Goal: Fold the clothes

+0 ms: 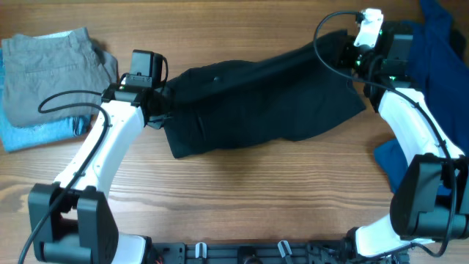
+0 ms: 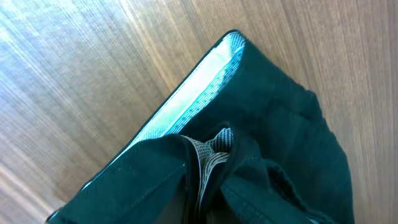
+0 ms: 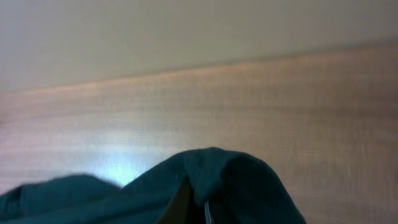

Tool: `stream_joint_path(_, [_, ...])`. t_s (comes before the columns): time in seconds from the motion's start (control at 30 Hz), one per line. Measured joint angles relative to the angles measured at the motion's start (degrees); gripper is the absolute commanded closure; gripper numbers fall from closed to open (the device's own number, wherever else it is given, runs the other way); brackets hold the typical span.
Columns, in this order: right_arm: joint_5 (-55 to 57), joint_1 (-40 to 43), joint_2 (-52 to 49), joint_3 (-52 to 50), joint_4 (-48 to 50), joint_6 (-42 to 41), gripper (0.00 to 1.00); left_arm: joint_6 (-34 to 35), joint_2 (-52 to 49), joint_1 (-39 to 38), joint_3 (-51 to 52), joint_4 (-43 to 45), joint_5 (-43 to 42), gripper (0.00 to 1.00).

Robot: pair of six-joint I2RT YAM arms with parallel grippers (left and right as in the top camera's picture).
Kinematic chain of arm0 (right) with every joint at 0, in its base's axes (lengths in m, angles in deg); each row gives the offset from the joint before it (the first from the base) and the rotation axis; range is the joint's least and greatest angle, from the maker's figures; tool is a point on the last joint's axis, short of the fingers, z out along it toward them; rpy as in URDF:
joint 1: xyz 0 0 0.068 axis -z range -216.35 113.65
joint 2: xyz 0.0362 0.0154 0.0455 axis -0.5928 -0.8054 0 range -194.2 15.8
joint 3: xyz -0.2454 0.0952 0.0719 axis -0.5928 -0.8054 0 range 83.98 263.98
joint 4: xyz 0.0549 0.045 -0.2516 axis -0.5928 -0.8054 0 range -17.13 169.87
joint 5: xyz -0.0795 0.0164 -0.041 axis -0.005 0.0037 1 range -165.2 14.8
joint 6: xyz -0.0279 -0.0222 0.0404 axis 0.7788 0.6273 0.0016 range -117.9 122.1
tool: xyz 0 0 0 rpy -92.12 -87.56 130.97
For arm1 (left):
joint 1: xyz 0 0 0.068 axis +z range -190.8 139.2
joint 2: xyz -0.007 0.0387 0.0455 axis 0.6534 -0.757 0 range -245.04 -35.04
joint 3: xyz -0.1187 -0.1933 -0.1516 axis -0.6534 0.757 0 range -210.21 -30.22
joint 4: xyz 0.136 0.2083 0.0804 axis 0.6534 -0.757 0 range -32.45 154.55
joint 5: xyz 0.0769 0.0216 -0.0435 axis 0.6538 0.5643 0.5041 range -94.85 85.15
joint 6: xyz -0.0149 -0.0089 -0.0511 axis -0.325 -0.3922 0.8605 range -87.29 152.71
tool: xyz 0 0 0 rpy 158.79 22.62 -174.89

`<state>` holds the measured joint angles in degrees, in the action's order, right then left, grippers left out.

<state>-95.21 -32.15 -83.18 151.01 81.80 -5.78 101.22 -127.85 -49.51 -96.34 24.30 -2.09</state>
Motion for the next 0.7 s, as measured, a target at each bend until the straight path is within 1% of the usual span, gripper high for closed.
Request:
stream_joint_path(0.07, [0.0,-0.3,-0.6,0.0,3.2,-0.9,0.96,0.0,-1.5,0.0,0.0,2.2,0.4,0.94])
stream_joint_path(0.13, [0.0,-0.4,-1.7,0.0,5.1,-1.7,0.85,0.0,-2.8,0.0,0.0,4.1,0.5,0.93])
stream_joint_path(0.17, [0.2,-0.4,-2.6,0.0,6.2,-2.4,0.85,0.0,-3.4,0.0,0.0,5.2,0.8,0.92])
stream_joint_path(0.27, [1.9,-0.3,-6.1,0.1,9.8,-4.3,0.79,0.1,-5.5,0.1,0.0,8.5,2.9,0.83])
stream_joint_path(0.3, [2.3,-0.3,-7.1,0.2,10.7,-4.4,0.74,0.2,-6.1,0.2,0.0,9.3,3.7,0.81])
stream_joint_path(0.33, [2.7,-0.3,-7.9,0.2,11.5,-4.7,0.72,0.2,-6.5,0.3,0.0,9.6,4.3,0.78])
stream_joint_path(0.37, [3.3,-0.3,-8.9,0.2,12.9,-4.8,0.70,0.2,-6.9,0.5,0.0,9.7,5.0,0.73])
stream_joint_path(0.4, [3.6,-0.4,-9.7,0.3,14.1,-5.1,0.63,0.4,-7.2,0.6,0.0,9.7,5.6,0.62])
stream_joint_path(0.43, [3.8,-0.5,-10.2,0.3,14.5,-5.2,0.55,0.4,-7.3,0.7,0.0,9.7,6.1,0.47])
stream_joint_path(0.47, [4.0,-0.8,-10.6,0.3,14.6,-5.5,0.54,0.4,-7.3,0.7,0.0,9.7,6.6,0.30])
stream_joint_path(0.5, [4.1,-1.1,-10.6,0.3,14.5,-5.6,0.54,0.1,-7.4,0.7,0.0,9.7,7.0,0.20])
stream_joint_path(0.53, [4.2,-1.3,-10.6,0.3,14.2,-5.7,0.54,-0.7,-7.4,0.7,0.1,9.8,7.1,0.07])
stream_joint_path(0.57, [4.2,-1.5,-10.6,0.5,13.2,-5.7,0.54,-2.0,-7.4,0.7,0.1,9.8,7.3,0.02])
stream_joint_path(0.6, [4.2,-1.6,-10.6,0.8,11.2,-5.7,0.54,-3.5,-7.4,0.7,0.1,9.9,7.3,0.00])
stream_joint_path(0.67, [4.2,-1.6,-10.6,1.2,6.0,-5.8,0.54,-8.6,-7.4,0.7,0.0,9.8,7.2,0.00])
stream_joint_path(0.7, [4.2,-1.6,-10.6,1.3,1.6,-5.8,0.53,-11.3,-7.4,0.7,0.0,9.8,7.0,0.00])
